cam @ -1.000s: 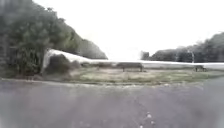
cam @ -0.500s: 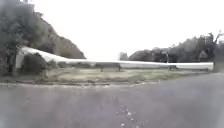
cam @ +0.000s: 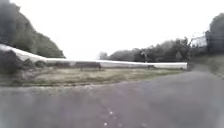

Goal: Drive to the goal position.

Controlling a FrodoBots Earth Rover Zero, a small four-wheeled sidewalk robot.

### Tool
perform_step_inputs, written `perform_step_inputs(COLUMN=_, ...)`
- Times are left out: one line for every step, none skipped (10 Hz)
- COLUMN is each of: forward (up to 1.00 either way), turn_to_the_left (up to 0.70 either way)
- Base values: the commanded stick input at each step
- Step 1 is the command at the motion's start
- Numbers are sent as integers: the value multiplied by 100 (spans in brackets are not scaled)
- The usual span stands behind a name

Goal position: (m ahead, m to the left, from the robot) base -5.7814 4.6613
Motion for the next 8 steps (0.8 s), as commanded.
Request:
perform_step_inputs(forward=0, turn_to_the_left=-45)
perform_step_inputs(forward=0, turn_to_the_left=-45)
perform_step_inputs(forward=0, turn_to_the_left=-45)
perform_step_inputs(forward=0, turn_to_the_left=-45)
perform_step_inputs(forward=0, turn_to_the_left=-45)
perform_step_inputs(forward=0, turn_to_the_left=-45)
perform_step_inputs(forward=0, turn_to_the_left=-45)
perform_step_inputs(forward=0, turn_to_the_left=-45)
